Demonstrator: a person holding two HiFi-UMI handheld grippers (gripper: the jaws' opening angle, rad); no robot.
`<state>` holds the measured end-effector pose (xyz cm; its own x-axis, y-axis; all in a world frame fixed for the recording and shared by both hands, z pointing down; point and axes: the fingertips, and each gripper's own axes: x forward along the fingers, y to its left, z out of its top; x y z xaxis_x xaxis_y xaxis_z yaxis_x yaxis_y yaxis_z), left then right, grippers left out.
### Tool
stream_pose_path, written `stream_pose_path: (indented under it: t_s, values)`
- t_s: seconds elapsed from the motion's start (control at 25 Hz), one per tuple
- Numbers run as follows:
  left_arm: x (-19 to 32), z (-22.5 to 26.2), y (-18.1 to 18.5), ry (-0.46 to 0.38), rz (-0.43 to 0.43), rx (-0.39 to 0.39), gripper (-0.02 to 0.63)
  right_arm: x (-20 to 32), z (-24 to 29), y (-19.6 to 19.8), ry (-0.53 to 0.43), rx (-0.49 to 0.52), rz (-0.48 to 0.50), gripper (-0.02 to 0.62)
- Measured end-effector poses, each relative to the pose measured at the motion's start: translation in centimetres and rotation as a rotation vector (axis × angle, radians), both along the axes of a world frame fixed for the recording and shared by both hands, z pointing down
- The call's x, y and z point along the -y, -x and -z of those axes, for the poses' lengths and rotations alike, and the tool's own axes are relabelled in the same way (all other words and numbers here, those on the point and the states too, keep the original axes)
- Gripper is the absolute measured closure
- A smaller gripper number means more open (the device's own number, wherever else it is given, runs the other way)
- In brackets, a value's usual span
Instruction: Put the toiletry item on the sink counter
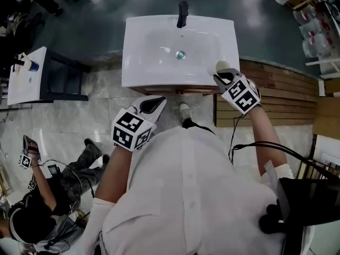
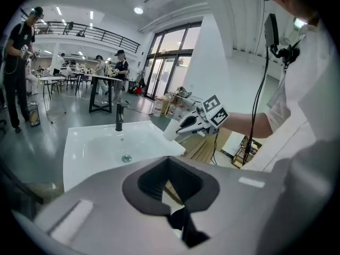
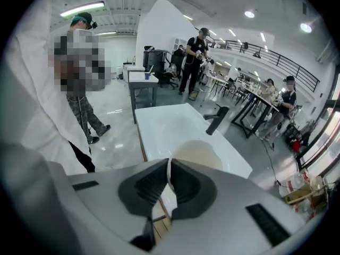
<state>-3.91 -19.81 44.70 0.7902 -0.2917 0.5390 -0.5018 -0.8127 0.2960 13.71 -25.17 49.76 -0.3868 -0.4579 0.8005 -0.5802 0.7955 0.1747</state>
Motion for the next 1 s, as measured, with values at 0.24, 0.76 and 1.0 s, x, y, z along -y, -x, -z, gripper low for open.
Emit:
stream_pose_path:
  t_s: [0.24,0.76,1.0]
  values:
    - [3.3,0.0,-3.8,0.012,0.057,0.01,0.6,6.6,-1.1,-5.4,0.006,-0.024,0.044,0.583]
    - [9.5,-0.6,-5.8,0.023,0.211,0.052,0.6,18.8,-6.2,-11.1,0.046,-0.091,0.148,0.582]
    - [10.3,-1.7,-5.3,0.057,0.261,0.08,0.6,23.4,-8.5,-12.5,0.059,-0.156,0.202,0.581]
